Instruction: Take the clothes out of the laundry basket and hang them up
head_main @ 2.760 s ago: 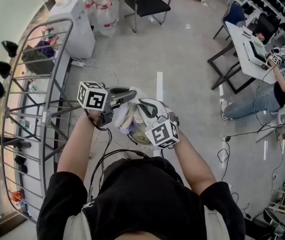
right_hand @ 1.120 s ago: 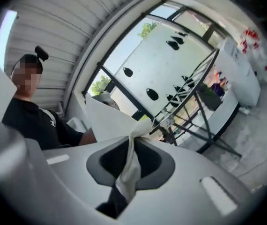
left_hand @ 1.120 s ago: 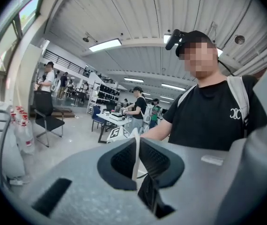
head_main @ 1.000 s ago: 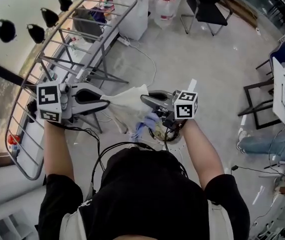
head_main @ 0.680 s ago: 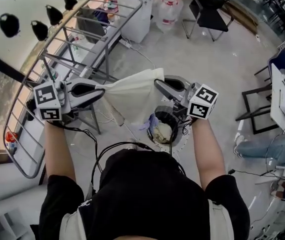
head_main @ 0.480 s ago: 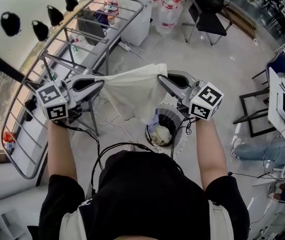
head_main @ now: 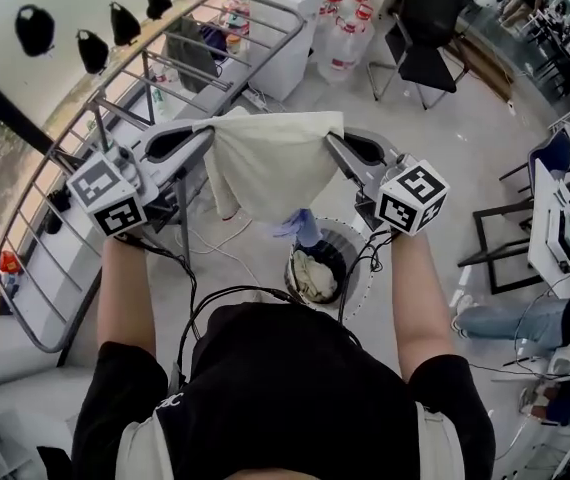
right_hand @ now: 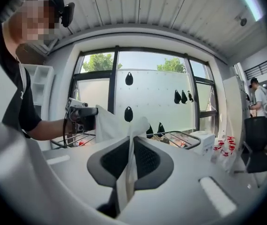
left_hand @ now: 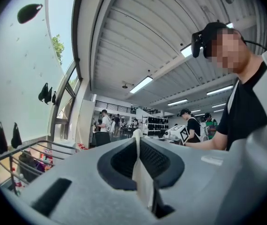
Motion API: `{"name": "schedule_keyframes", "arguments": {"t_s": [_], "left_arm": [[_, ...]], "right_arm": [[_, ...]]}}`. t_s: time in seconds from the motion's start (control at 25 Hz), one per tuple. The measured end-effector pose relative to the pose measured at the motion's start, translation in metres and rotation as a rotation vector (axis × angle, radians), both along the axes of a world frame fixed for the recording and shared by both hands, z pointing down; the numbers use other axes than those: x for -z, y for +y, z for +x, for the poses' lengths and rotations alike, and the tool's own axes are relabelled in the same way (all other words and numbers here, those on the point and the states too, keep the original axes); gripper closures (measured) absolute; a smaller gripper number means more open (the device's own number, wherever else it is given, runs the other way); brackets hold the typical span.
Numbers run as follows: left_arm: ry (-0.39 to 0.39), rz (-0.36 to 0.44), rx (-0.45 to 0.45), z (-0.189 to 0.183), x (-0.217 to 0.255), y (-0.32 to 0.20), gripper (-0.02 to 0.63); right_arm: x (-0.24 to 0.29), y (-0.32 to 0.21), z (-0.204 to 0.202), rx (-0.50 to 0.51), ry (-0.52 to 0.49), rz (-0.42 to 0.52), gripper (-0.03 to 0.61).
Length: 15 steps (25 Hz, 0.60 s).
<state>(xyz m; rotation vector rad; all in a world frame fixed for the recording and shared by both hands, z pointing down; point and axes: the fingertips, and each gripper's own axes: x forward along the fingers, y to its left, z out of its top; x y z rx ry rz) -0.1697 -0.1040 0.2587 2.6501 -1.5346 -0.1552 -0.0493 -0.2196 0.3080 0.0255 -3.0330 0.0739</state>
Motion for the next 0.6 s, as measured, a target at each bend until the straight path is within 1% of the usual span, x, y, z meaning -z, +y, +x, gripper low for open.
{"name": "schedule_keyframes", "arguments": {"t_s": [0.08,0.2,0.36,0.44,0.52,0.6], "left_arm": [[-0.019,0.006,0.025,-0.007,0.007,-0.002,0.597],[-0.048,-0.020,0.075,-0.029,0.007,0.001,0.597],[-0.132,-0.080,0.153,-0.047,-0.008,0.012,0.595],[-0.150,-0.109,0.183,-0.053,-0.018,0.018,0.594],[-0.117,-0.123,0.192,-0.058,-0.026,0.027,0.594],[-0.052,-0.115,0.191,-0.060,-0.032,0.041,0.594]], "right_arm": [[0.002,-0.003,-0.006,-0.015,-0.023,-0.016,0.557],[0.014,-0.009,-0.015,-0.022,-0.050,-0.019,0.555],[0.043,-0.004,-0.028,0.006,-0.084,0.026,0.555],[0.062,0.002,-0.039,0.038,-0.102,0.052,0.555],[0.083,0.013,-0.051,0.081,-0.121,0.065,0.555],[0.103,0.027,-0.064,0.132,-0.132,0.084,0.555]]}}
